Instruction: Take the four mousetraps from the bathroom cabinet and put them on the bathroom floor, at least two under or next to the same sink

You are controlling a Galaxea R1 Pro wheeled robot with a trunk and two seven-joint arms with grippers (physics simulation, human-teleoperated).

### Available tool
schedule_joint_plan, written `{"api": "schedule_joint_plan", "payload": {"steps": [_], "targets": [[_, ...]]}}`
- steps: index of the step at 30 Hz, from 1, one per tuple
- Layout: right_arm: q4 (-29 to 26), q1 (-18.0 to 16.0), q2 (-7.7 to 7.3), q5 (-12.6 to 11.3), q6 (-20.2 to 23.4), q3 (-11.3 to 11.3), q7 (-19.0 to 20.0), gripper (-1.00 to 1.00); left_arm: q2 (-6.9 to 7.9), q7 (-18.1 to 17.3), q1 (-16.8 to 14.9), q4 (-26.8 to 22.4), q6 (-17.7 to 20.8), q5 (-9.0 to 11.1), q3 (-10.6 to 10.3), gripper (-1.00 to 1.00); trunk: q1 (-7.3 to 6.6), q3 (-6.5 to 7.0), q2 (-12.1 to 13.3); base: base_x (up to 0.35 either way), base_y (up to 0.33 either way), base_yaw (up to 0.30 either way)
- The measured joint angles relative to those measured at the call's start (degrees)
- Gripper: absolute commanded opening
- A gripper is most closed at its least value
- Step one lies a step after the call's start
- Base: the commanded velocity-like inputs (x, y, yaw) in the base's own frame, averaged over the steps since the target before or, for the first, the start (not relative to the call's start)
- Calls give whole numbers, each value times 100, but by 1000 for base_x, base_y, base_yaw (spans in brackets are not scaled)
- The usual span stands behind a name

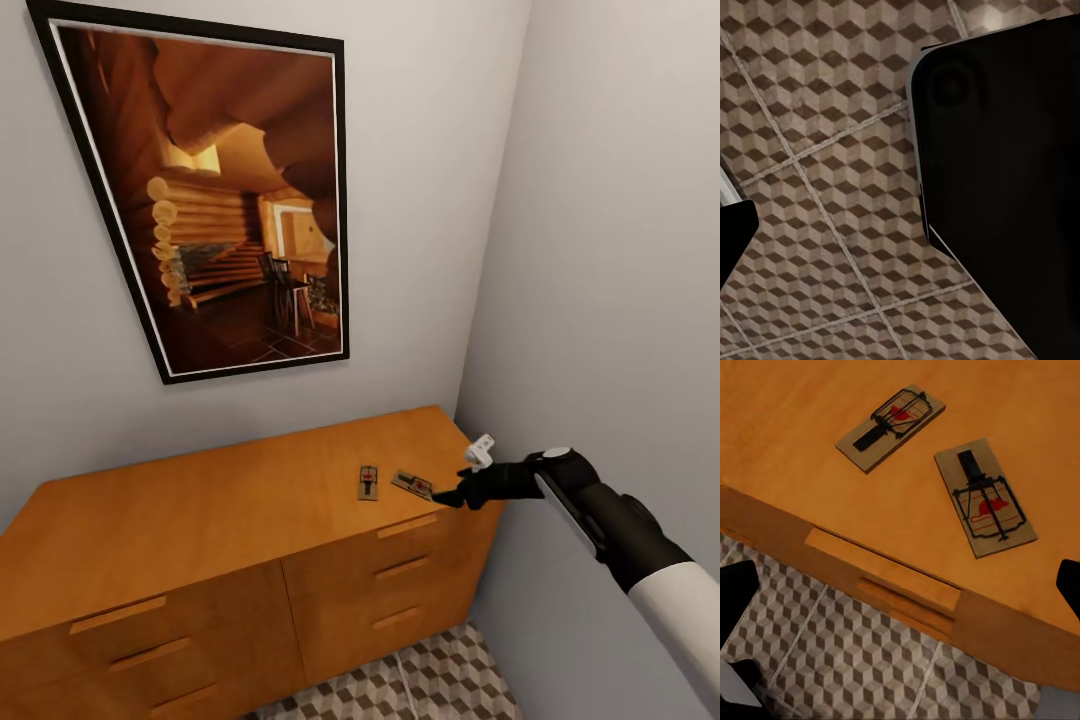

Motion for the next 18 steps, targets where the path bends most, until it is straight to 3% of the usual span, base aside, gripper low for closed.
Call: {"api": "schedule_joint_plan", "payload": {"steps": [7, 18], "targets": [[-8, -1, -94, 143, -385, 1, 631, 100, 0, 3, 0, -3, 2, 0, 0, 100, 0, 0, 0, 0, 0, 0], [-16, -2, -128, 889, -1054, 2, 2072, 100, -25, 3, 0, -3, 3, 0, 0, 100, 0, 0, 0, 0, 0, 0]]}}
